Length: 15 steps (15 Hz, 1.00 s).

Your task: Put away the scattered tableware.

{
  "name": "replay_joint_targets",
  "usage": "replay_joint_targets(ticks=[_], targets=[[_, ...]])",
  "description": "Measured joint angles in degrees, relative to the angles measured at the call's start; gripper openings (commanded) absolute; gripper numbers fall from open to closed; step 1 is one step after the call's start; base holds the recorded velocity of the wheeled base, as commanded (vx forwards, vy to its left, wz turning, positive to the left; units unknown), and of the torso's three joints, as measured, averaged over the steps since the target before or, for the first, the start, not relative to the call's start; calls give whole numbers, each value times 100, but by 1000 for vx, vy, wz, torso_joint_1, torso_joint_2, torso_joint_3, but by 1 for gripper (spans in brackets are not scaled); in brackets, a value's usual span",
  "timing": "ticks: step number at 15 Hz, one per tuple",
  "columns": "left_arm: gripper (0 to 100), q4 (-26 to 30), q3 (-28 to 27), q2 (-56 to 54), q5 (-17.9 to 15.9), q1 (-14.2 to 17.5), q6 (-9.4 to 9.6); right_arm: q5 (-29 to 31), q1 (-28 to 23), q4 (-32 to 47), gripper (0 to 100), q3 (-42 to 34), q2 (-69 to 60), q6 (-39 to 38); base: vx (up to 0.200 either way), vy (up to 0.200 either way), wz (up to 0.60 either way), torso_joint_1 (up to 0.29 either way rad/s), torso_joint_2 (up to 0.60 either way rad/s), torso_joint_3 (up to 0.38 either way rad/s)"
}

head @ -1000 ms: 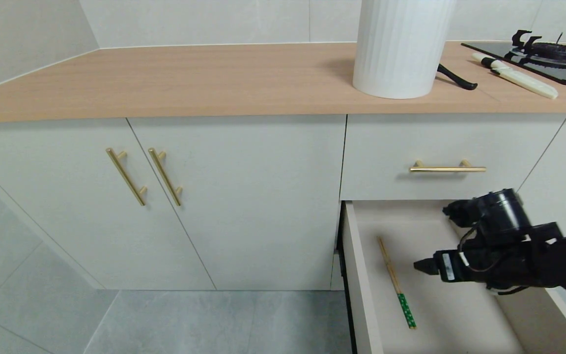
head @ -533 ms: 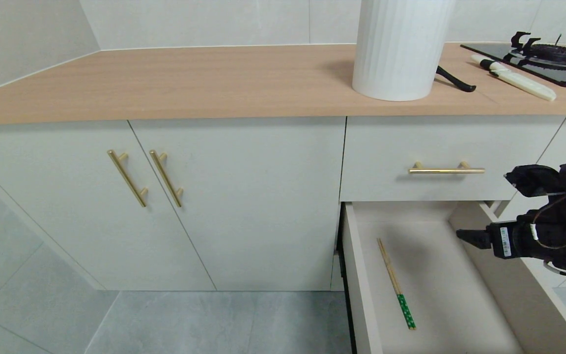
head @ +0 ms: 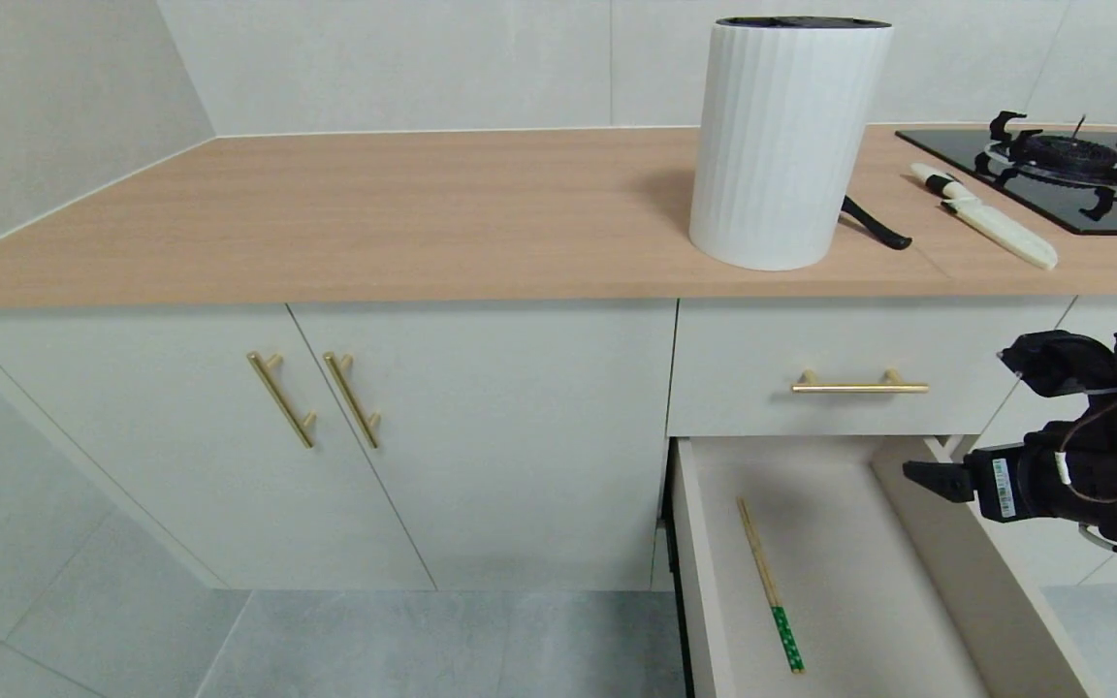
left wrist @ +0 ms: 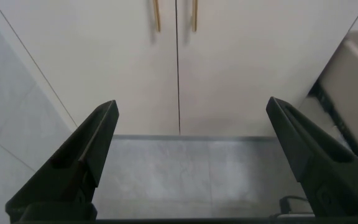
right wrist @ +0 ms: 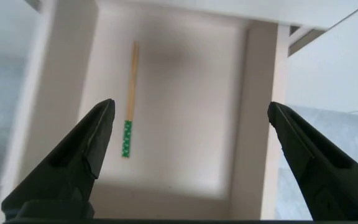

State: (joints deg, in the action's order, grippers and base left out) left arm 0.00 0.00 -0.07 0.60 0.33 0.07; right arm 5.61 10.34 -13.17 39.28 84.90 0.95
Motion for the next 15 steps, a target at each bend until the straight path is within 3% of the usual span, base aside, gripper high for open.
replay_joint_targets(ticks=[10, 15], targets=[[100, 0, 0, 0, 2, 0, 0, 11, 84, 1, 100, -45, 83, 35, 0, 0, 0, 198, -473, -279], [100, 0, 0, 0, 2, 0, -2, 0, 129, -240, 100, -1, 155, 293, 0, 0, 0, 42, -89, -51]])
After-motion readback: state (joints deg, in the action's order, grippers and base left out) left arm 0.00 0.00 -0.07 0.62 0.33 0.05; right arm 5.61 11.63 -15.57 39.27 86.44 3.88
